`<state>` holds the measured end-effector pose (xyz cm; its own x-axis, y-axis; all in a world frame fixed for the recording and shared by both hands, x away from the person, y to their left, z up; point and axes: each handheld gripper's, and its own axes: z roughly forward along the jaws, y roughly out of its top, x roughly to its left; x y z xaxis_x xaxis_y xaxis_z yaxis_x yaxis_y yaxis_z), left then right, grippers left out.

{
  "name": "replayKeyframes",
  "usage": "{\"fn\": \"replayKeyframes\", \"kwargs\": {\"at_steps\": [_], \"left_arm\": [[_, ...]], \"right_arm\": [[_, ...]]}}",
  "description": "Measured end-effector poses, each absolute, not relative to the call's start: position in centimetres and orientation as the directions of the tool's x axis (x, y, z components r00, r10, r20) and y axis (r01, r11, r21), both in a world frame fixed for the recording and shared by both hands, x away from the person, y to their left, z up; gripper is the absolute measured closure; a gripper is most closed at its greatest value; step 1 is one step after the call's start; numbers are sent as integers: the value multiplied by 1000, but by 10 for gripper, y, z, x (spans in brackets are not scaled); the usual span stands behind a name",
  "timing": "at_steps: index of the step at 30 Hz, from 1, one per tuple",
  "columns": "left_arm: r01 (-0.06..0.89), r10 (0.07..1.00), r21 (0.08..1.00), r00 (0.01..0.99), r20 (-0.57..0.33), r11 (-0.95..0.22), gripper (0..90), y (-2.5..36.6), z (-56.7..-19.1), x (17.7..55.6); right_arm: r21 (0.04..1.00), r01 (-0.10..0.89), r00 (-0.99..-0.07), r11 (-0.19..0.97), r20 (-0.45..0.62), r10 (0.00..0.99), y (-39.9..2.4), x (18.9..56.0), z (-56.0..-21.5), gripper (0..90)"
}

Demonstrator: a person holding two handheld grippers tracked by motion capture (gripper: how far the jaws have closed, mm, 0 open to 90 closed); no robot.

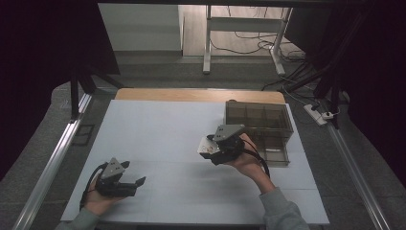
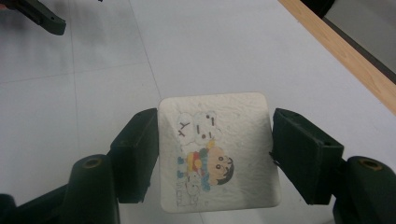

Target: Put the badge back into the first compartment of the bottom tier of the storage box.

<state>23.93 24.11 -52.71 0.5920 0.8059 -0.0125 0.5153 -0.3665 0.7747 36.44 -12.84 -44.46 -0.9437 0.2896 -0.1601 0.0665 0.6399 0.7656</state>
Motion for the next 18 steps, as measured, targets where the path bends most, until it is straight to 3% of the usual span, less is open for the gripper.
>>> {"fn": "replayKeyframes", "kwargs": {"at_steps": [18], "left_arm": [[514, 804, 775, 595, -13, -368, 146, 240, -527, 239]], "right_arm": [[775, 83, -921, 627, -181, 346, -155, 366, -434, 331]]}}
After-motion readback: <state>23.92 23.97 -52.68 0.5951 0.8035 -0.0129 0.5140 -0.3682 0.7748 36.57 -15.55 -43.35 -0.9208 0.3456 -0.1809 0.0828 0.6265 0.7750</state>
